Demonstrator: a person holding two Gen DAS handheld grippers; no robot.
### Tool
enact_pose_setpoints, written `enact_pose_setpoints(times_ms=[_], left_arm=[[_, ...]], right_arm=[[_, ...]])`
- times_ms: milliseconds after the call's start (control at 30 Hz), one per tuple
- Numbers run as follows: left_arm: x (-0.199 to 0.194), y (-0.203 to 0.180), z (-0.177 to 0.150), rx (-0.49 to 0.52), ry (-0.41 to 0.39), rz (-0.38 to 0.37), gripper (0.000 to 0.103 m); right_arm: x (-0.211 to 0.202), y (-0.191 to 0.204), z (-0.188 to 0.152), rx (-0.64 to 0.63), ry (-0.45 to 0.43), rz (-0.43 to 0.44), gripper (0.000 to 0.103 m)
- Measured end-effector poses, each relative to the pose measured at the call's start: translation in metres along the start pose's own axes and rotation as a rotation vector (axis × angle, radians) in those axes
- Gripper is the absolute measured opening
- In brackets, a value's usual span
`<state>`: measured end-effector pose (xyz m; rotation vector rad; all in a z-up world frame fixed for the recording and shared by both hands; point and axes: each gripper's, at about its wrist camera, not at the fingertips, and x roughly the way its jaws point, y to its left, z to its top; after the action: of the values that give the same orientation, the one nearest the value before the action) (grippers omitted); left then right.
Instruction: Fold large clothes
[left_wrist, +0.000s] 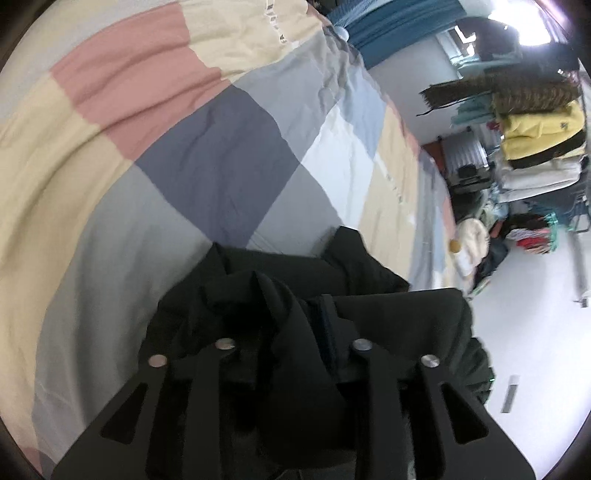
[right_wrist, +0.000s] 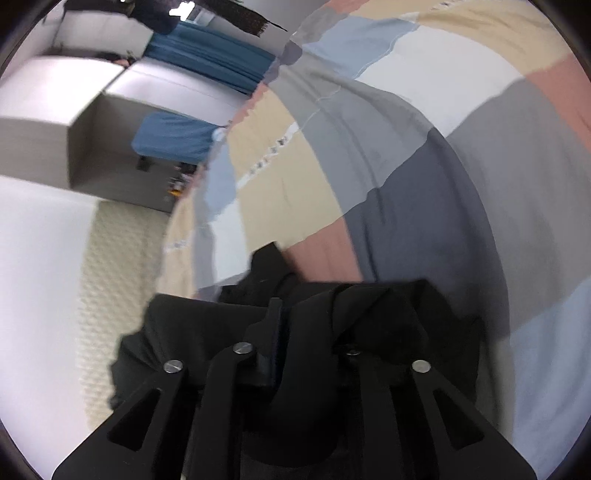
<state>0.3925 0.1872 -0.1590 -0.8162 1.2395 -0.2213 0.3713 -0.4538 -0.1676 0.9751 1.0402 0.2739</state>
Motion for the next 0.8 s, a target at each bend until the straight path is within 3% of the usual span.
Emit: enact_pose_setpoints(times_ms=[67,100,133,200,367,433,633,800], left_arm=[[-0.016,0.001,-0.009,-0.01,-0.004,-0.041,0.057],[-0.026,0.001,-0.013,-0.004,-0.007,-0.062,0.072],[-0.033,-0.002,-0.017,0.013,-0.015,-0.068,0.077],[-0.059,-0.009,-0.028,0.067,-0.073,-0.049,0.077],[-0.11,-0.054,-0.062,0.307,-0.272,0.024,0.078],[-0.116,-0.078,-0.082,0.421,-0.344,0.035,0.078],[-0.065,-0.131,-0.135,0.632,-0.416,0.109,0.079],[-0.01,-0.137,-0.149,0.719,-0.425,0.185,0.079]], right_arm=[[-0.015,0.003,-0.007,-0.009,-0.003,0.024,0.031],[-0.026,0.006,-0.012,-0.015,-0.011,0.028,0.044],[-0.035,0.009,-0.016,-0.028,-0.019,0.029,0.052],[-0.056,0.023,-0.024,-0.08,-0.036,0.005,0.067],[-0.098,0.08,-0.053,-0.296,-0.141,-0.172,0.072],[-0.098,0.107,-0.071,-0.396,-0.179,-0.198,0.072],[-0.047,0.174,-0.143,-0.641,-0.27,-0.287,0.075],[0.018,0.181,-0.177,-0.696,-0.287,-0.332,0.079]])
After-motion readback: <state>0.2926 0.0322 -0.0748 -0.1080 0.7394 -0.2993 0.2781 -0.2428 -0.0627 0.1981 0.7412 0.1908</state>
